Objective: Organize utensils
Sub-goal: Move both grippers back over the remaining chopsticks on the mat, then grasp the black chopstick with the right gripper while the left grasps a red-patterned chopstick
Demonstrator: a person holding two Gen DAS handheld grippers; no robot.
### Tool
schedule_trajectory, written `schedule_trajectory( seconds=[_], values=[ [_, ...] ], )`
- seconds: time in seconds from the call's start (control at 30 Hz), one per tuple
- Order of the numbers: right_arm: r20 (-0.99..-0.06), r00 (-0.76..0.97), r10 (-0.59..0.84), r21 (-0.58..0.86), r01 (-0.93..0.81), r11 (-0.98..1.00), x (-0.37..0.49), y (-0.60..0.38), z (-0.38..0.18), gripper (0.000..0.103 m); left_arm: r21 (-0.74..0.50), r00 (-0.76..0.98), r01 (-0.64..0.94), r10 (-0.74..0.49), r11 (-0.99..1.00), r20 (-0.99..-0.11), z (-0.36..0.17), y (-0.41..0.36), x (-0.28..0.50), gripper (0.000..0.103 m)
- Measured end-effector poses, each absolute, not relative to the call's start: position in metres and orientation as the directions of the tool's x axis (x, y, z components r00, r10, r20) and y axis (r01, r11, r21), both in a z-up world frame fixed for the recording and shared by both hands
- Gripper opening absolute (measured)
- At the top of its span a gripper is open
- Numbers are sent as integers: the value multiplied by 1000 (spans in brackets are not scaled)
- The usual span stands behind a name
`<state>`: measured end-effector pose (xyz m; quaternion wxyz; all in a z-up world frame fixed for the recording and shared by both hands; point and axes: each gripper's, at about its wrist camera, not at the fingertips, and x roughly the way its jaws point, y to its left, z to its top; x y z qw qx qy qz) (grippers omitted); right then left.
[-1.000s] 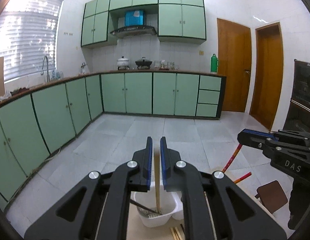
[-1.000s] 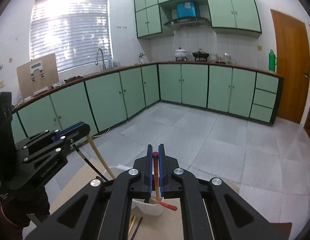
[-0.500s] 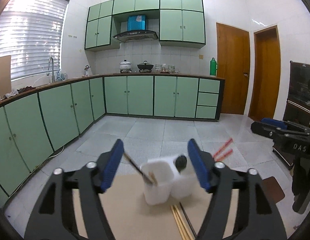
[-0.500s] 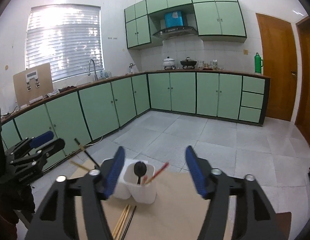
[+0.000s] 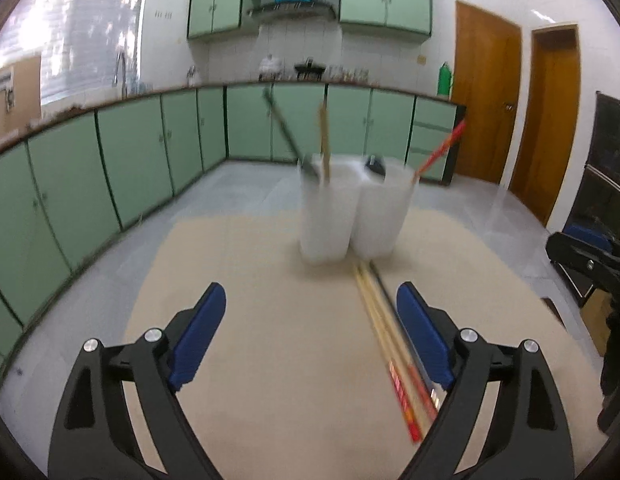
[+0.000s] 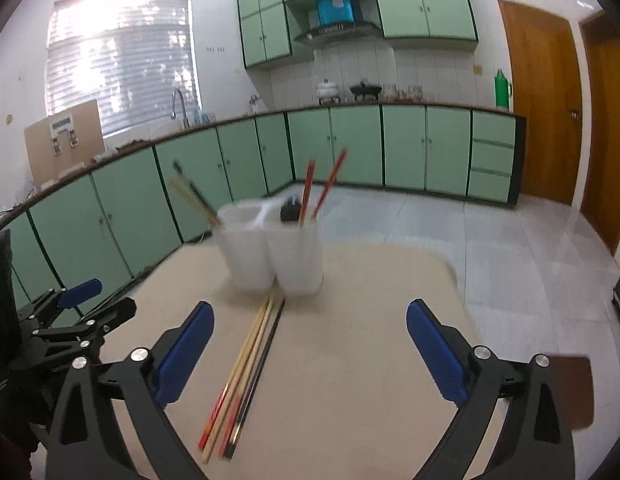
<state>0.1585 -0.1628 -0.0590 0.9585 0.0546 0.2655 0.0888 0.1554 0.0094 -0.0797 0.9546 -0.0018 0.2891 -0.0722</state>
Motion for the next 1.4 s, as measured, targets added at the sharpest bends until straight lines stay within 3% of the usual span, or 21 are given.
schedule_trajectory(
  seconds=[0.3,0.6,0.73,1.03,1.4],
  values=[
    [-640,742,200,193,-97,976,141,-143,-125,95,-32,736,104,-99,994,-670,-129,17,141,85],
    [-736,644,209,160,-135,978,129,-120,-157,75,-21,674,85,-73,996,-735,-154,19,129,85],
    [-754,622,213,151,-152,977,129,-108,-163,69,-22,657,83,-71,996,-750,-161,17,127,85],
    [-771,615,163,63,-181,981,134,-87,-166,67,-15,639,78,-62,997,-767,-166,12,128,85],
    [-769,627,125,58,-126,990,132,-113,-164,64,-14,624,79,-61,997,-779,-169,8,129,86]
  ],
)
